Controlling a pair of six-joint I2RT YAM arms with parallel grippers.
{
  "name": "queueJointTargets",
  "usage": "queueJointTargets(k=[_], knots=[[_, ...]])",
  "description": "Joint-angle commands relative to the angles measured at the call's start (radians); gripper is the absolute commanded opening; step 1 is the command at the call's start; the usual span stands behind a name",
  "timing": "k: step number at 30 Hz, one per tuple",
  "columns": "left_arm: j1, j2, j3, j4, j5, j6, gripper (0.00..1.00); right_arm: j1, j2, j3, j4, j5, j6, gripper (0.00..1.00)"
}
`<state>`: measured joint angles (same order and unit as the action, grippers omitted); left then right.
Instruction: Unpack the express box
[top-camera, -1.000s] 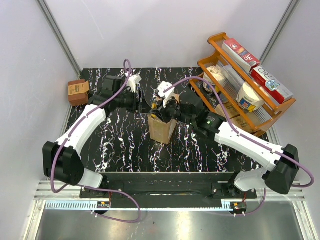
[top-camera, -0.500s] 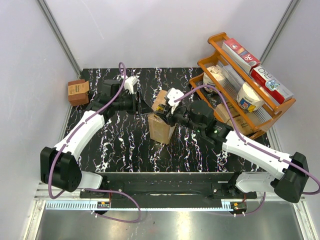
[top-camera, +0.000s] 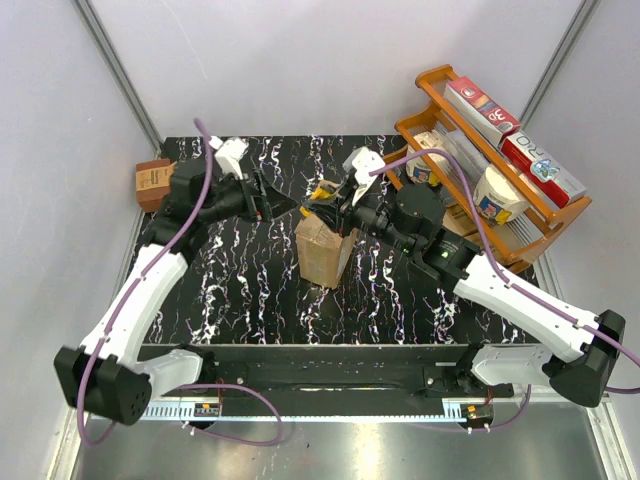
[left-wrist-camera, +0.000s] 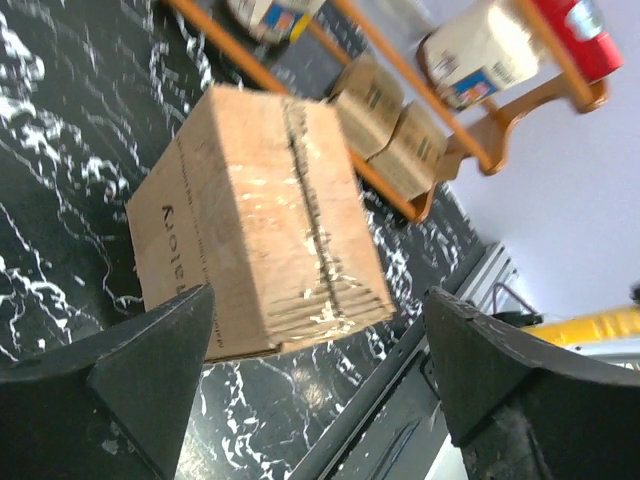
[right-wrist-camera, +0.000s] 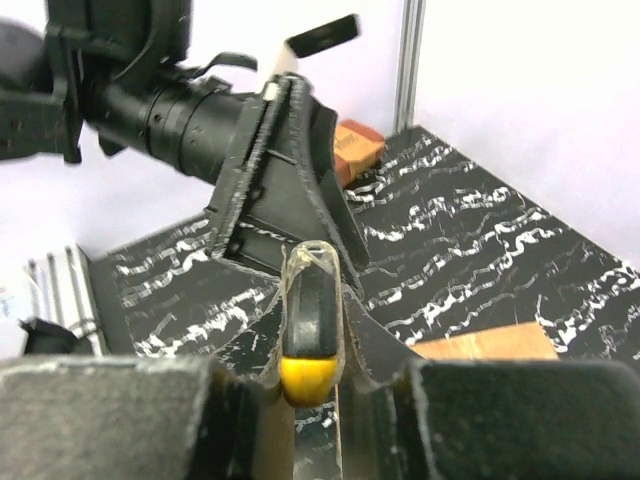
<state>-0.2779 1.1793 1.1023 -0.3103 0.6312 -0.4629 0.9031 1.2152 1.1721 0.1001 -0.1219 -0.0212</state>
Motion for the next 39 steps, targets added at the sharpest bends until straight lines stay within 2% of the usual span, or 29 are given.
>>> queueJointTargets(k=[1, 4, 6, 9, 10, 13, 20, 25, 28, 31, 34, 35, 38, 39], knots=[[0.019, -0.141, -0.025, 0.187, -0.005, -0.112, 0.93, 0.003, -0.043, 0.109, 0.010, 0.005, 0.113, 0.00], [0.023, -0.216, -0.051, 0.307, 0.024, -0.178, 0.99, 0.002, -0.049, 0.162, -0.002, 0.001, 0.158, 0.00], [0.023, -0.266, -0.080, 0.391, 0.048, -0.244, 0.99, 0.000, -0.057, 0.191, 0.001, -0.005, 0.185, 0.00], [0.023, -0.299, -0.136, 0.615, 0.102, -0.378, 0.99, 0.003, -0.066, 0.231, 0.001, -0.048, 0.222, 0.00], [0.022, -0.294, -0.146, 0.731, 0.120, -0.419, 0.99, 0.002, -0.066, 0.241, 0.001, -0.064, 0.231, 0.00], [0.013, -0.259, -0.163, 0.937, 0.183, -0.571, 0.99, 0.002, -0.065, 0.271, 0.004, -0.122, 0.271, 0.00], [-0.052, -0.175, -0.183, 1.342, 0.210, -0.821, 0.99, 0.002, -0.057, 0.285, 0.038, -0.189, 0.333, 0.00], [-0.089, -0.129, -0.162, 1.461, 0.223, -0.888, 0.79, 0.002, -0.054, 0.273, 0.070, -0.183, 0.368, 0.00], [-0.106, -0.116, -0.159, 1.452, 0.229, -0.890, 0.68, 0.002, -0.051, 0.270, 0.085, -0.182, 0.379, 0.00], [-0.119, -0.112, -0.154, 1.423, 0.234, -0.878, 0.63, 0.002, -0.046, 0.274, 0.092, -0.182, 0.380, 0.00], [-0.127, -0.113, -0.145, 1.383, 0.228, -0.855, 0.54, 0.002, -0.039, 0.278, 0.093, -0.189, 0.382, 0.00], [-0.129, -0.112, -0.141, 1.372, 0.225, -0.850, 0.43, 0.002, -0.037, 0.279, 0.092, -0.190, 0.383, 0.00], [-0.129, -0.110, -0.122, 1.323, 0.229, -0.827, 0.20, 0.002, -0.033, 0.282, 0.082, -0.193, 0.385, 0.00], [-0.129, -0.110, -0.119, 1.311, 0.229, -0.820, 0.15, 0.002, -0.032, 0.282, 0.079, -0.197, 0.385, 0.00]])
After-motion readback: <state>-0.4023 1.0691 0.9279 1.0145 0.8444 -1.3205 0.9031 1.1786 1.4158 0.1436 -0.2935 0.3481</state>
